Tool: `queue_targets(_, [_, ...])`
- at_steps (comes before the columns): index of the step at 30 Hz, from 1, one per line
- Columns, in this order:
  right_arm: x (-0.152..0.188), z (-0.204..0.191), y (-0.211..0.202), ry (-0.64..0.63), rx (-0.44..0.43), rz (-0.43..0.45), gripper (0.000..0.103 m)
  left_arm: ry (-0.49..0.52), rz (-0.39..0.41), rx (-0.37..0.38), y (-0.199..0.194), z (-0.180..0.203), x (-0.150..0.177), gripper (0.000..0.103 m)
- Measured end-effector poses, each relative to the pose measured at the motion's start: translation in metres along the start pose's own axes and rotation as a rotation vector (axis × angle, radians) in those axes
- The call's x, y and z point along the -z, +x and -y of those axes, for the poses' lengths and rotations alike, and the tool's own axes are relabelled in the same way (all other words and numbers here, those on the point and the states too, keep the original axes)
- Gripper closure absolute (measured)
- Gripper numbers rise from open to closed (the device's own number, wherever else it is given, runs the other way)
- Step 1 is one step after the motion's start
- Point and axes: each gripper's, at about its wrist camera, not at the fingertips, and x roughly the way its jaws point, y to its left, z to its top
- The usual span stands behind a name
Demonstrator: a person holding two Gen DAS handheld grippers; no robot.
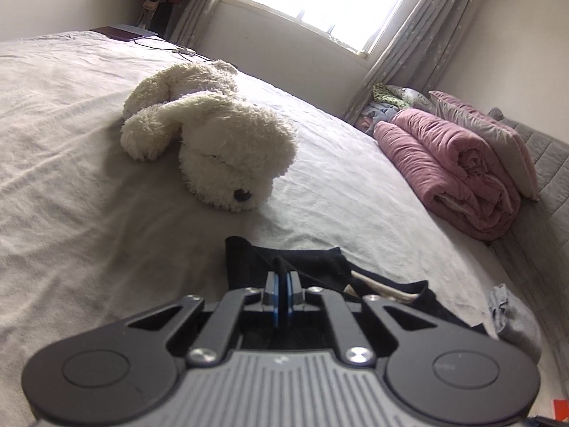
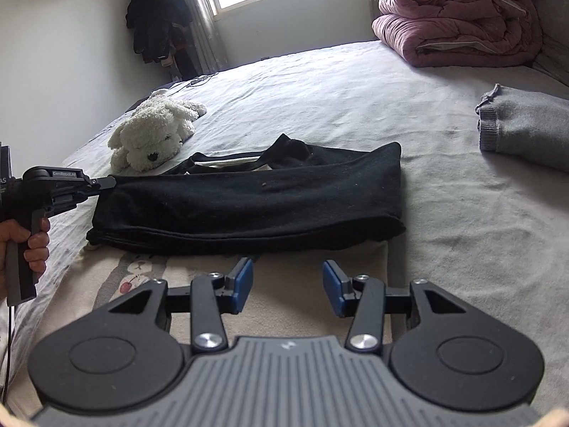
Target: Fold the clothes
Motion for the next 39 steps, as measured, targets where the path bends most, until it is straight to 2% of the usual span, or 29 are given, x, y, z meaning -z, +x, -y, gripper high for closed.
queue_targets(3, [-0.002,0.003,-0.001,-0.002,0.013,0.006,0.055,0.056,-0.031,-0.06,0.007,0.003,0.005,0.097])
queue_targets(5, [-0.003,0.004,-0.003,-0.007,0.026,0.017,0.055,0.065,0.002,-0.083,-0.001,0.006,0.005,0.096])
queue_targets(7, [-0.005,0.006,-0.001,-0.024,0.062,0.024,0.055,0.076,0.035,-0.074,-0.013,0.01,0.005,0.09])
queue_targets(9, [-0.004,0.008,0.002,-0.049,0.108,0.024,0.055,0.104,0.028,-0.069,-0.022,0.016,0.006,0.072])
queue_targets(11, [-0.003,0.01,0.005,-0.07,0.149,0.02,0.055,0.112,0.001,-0.06,-0.028,0.016,0.006,0.063])
queue_targets(16, [0.002,0.018,0.006,-0.023,0.127,0.007,0.055,-0.061,-0.106,0.032,-0.022,-0.009,-0.006,0.066])
queue_targets(19, [0.003,0.019,0.005,-0.002,0.117,0.007,0.055,-0.136,-0.211,0.088,-0.007,-0.014,-0.008,0.07])
queue_targets(22, [0.003,0.019,0.004,0.002,0.117,0.011,0.055,-0.143,-0.288,0.049,0.002,-0.012,-0.002,0.071])
queue_targets(25, [0.002,0.02,0.004,0.002,0.122,0.019,0.055,-0.12,-0.308,0.017,-0.002,-0.009,0.002,0.071])
queue_targets(29, [0.001,0.02,0.005,0.002,0.129,0.029,0.055,-0.136,-0.332,0.012,-0.001,-0.01,0.002,0.073])
queue_targets(31, [0.0,0.021,0.005,0.003,0.133,0.034,0.055,-0.131,-0.325,0.004,-0.001,-0.008,0.001,0.095])
queue_targets(32, [0.0,0.021,0.005,0.003,0.134,0.037,0.055,-0.126,-0.317,-0.001,-0.001,-0.006,0.001,0.099])
queue_targets(34, [-0.001,0.021,0.005,0.003,0.138,0.042,0.055,-0.117,-0.267,0.013,-0.008,0.0,-0.003,0.1])
queue_targets(39, [-0.007,0.02,0.011,-0.018,0.169,0.064,0.055,-0.133,-0.138,0.116,-0.032,0.011,-0.02,0.1])
